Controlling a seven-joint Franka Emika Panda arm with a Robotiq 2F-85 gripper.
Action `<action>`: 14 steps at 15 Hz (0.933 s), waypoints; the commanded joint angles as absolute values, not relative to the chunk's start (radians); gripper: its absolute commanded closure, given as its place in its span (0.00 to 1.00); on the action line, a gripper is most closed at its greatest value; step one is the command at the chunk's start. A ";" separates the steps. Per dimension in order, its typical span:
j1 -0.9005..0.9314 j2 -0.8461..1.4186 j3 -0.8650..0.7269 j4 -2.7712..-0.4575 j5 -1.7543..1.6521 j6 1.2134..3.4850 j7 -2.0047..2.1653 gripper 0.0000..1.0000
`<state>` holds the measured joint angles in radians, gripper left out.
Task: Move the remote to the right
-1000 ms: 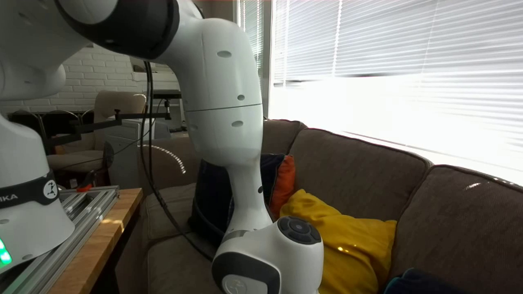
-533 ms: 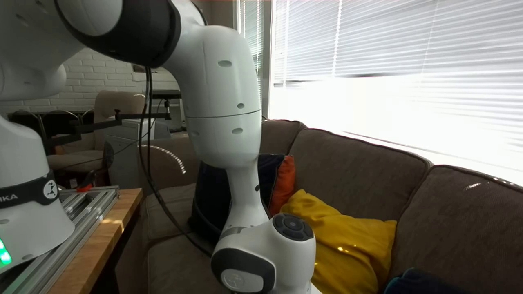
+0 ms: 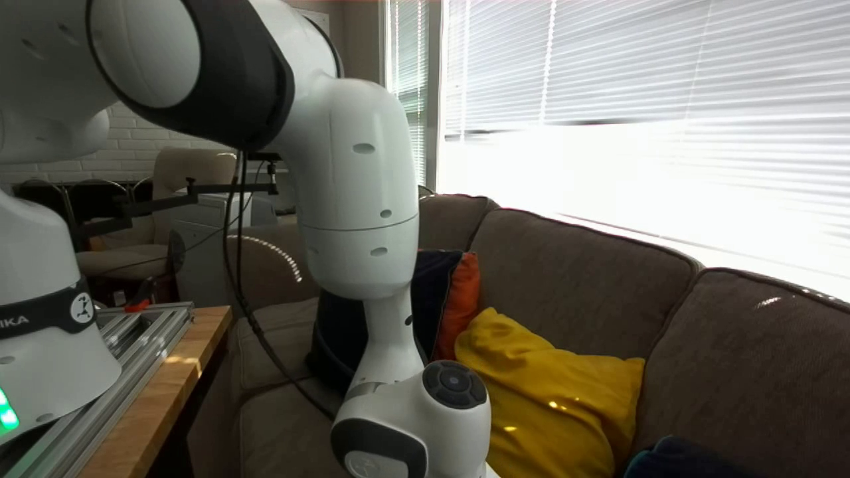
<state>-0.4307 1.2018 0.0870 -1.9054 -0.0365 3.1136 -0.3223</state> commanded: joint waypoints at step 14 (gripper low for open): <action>-0.417 1.378 0.136 -1.810 -0.180 3.345 -0.290 0.26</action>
